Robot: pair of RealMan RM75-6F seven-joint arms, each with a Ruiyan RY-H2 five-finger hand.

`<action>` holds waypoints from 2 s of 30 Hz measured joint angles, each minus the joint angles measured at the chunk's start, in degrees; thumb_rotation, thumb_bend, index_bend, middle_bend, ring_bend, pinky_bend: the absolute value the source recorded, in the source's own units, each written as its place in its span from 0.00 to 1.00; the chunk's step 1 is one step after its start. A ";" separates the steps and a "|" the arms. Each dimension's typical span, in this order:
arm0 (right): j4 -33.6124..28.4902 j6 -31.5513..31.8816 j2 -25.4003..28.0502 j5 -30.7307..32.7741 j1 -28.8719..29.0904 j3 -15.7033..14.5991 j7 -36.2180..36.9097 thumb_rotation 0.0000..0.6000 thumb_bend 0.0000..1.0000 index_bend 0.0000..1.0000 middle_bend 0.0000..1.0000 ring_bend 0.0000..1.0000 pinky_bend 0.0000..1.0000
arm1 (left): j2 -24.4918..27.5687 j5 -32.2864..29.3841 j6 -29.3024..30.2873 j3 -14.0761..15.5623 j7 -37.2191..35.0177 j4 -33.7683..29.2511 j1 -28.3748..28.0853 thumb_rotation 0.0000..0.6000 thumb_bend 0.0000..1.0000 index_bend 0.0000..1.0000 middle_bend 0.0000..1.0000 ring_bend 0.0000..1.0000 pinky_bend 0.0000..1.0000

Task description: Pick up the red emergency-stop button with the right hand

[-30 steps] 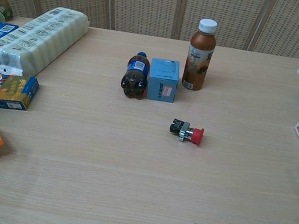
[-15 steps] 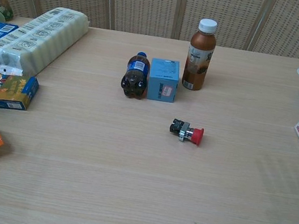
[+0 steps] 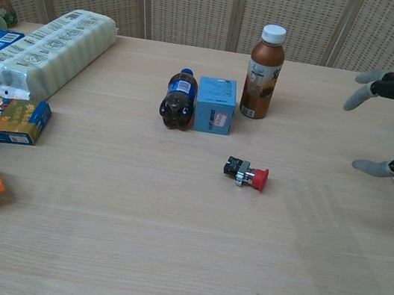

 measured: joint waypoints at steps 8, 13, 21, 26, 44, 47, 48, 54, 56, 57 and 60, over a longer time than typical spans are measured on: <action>1.08 -3.01 -2.96 4.72 2.66 0.43 -4.01 1.00 0.17 0.25 0.00 0.00 0.00 | -0.17 0.06 -0.58 -0.41 -0.12 0.10 -0.82 1.00 0.24 0.17 0.00 0.00 0.00; 2.05 -5.69 -5.05 9.13 5.12 1.16 -7.28 1.00 0.17 0.25 0.00 0.00 0.00 | -0.27 0.12 -1.06 -0.78 0.38 -0.28 -1.52 1.00 0.24 0.17 0.00 0.00 0.00; 4.24 -9.90 -8.92 16.67 10.38 2.65 -12.16 1.00 0.17 0.27 0.00 0.00 0.00 | -0.37 0.04 -1.44 -1.03 1.40 -1.09 -2.14 1.00 0.24 0.17 0.00 0.00 0.00; 5.73 -11.61 -10.75 21.03 13.78 3.74 -14.58 1.00 0.17 0.27 0.00 0.00 0.00 | -0.71 -0.10 -1.78 -1.10 1.56 -1.07 -2.51 1.00 0.24 0.17 0.00 0.00 0.00; 12.97 -12.88 -17.68 32.43 20.49 2.67 -19.81 1.00 0.17 0.27 0.00 0.00 0.00 | -1.47 -0.78 -2.33 -1.14 -0.05 0.81 -3.18 1.00 0.24 0.16 0.00 0.00 0.00; 14.46 -13.21 -18.74 33.88 21.46 2.77 -19.94 1.00 0.17 0.27 0.00 0.00 0.00 | -1.51 -0.82 -2.24 -1.20 -0.46 1.16 -3.25 1.00 0.23 0.16 0.00 0.00 0.00; 14.88 -13.34 -19.02 34.31 21.78 2.84 -19.99 1.00 0.17 0.27 0.00 0.00 0.00 | -1.52 -0.82 -2.21 -1.22 -0.57 1.29 -3.26 1.00 0.23 0.16 0.00 0.00 0.00; 17.27 -14.23 -20.31 36.80 23.98 3.25 -20.68 1.00 0.17 0.28 0.00 0.00 0.00 | -1.71 -0.93 -1.99 -1.24 -1.42 2.13 -3.27 1.00 0.23 0.16 0.00 0.00 0.00; 17.79 -14.35 -20.57 37.27 24.56 3.36 -20.74 1.00 0.17 0.32 0.00 0.00 0.00 | -1.83 -1.07 -1.88 -1.25 -1.77 2.48 -3.21 1.00 0.23 0.16 0.00 0.00 0.00; 17.99 -14.37 -20.65 37.43 24.73 3.39 -20.71 1.00 0.17 0.35 0.00 0.00 0.00 | -1.88 -1.14 -1.84 -1.26 -1.89 2.62 -3.19 1.00 0.24 0.16 0.00 0.00 0.00; 18.53 -14.37 -20.73 37.68 25.14 3.40 -20.44 1.00 0.18 0.42 0.00 0.00 0.00 | -2.02 -1.35 -1.83 -1.24 -2.12 3.03 -3.16 1.00 0.23 0.16 0.00 0.00 0.00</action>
